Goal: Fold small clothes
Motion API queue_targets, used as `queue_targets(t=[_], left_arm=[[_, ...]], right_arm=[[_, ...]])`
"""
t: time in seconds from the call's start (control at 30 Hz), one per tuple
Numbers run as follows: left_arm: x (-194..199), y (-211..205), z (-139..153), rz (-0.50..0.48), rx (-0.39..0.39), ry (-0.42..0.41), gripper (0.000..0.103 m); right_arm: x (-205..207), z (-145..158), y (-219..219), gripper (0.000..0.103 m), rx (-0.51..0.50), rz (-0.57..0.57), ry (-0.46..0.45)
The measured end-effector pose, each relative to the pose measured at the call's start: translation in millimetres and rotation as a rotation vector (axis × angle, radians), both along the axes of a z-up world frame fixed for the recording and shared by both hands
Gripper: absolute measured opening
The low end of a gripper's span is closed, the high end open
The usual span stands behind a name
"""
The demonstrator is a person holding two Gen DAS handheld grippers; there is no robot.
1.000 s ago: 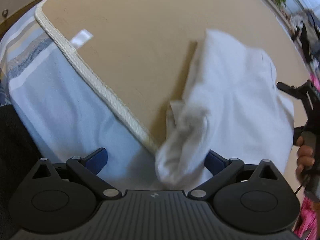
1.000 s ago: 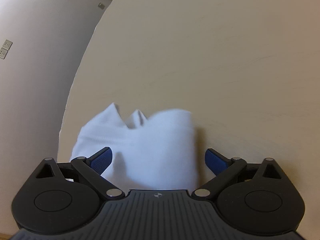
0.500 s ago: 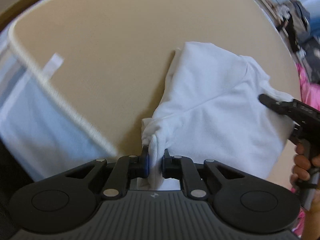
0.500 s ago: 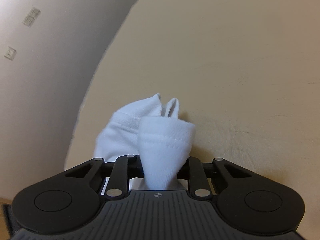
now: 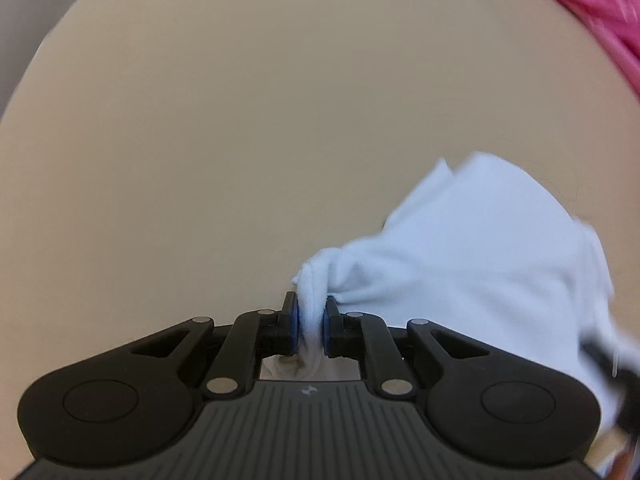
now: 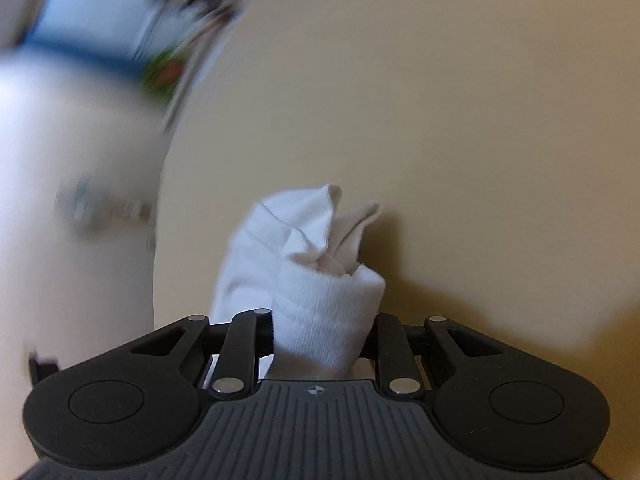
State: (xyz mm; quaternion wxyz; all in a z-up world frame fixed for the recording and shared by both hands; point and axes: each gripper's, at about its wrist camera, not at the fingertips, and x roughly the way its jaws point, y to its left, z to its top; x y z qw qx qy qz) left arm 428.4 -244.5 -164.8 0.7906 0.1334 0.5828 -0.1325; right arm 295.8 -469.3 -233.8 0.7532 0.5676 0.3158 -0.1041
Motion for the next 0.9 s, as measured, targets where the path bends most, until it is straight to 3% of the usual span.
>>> queue_targets(t=[0.13,0.27,0.3,0.37,0.4,0.47,0.53,0.6,0.63,0.73,0.83,0.9], left_arm=[[7.8,-40.0,3.4,-0.097,0.018,-0.016,0.012],[16.4,-16.8,5.9,-0.040,-0.032,0.001,0.024],[19.1,-4.0,7.9,0.006,-0.053,0.005,0.024],[12.6,22.6,15.5,0.060,-0.122,0.009,0.023],[9.7,33.1,18.7,0.070,-0.140,-0.005,0.023],[10.9,41.6,18.1,0.073,-0.114,-0.038,0.026],[14.2,45.0,16.6,0.112,-0.060,-0.077,0.036],[20.9,50.1,17.2,0.176,-0.038,-0.122,0.084],[23.5,56.3,18.1,0.193,-0.048,-0.143,0.091],[18.2,62.9,19.6,0.218,-0.105,-0.127,0.096],[-12.2,85.8,12.4,0.213,-0.248,-0.027,0.096],[-46.3,104.1,0.1,0.201,-0.359,0.067,0.096]], right_arm=[[-65.1,-16.0,19.6,0.013,0.052,-0.139,-0.049],[-84.6,-17.6,49.2,0.016,0.025,-0.186,-0.069],[-82.7,-16.7,46.1,0.020,-0.016,-0.159,-0.075],[-73.4,-17.8,43.0,0.044,-0.083,-0.136,-0.049],[-69.0,-18.4,43.7,0.049,-0.098,-0.143,-0.046],[-57.2,-14.9,37.1,0.057,-0.118,-0.140,-0.036],[-54.1,-10.9,32.8,0.059,-0.125,-0.136,-0.042],[-50.8,-5.3,28.9,0.063,-0.133,-0.123,-0.028],[-43.4,0.3,28.0,0.067,-0.133,-0.118,-0.020],[-25.9,10.3,26.0,0.081,-0.135,-0.096,-0.024],[-16.3,13.0,22.4,0.095,-0.150,-0.051,-0.003],[-4.1,9.3,17.5,0.097,-0.135,0.006,0.020]])
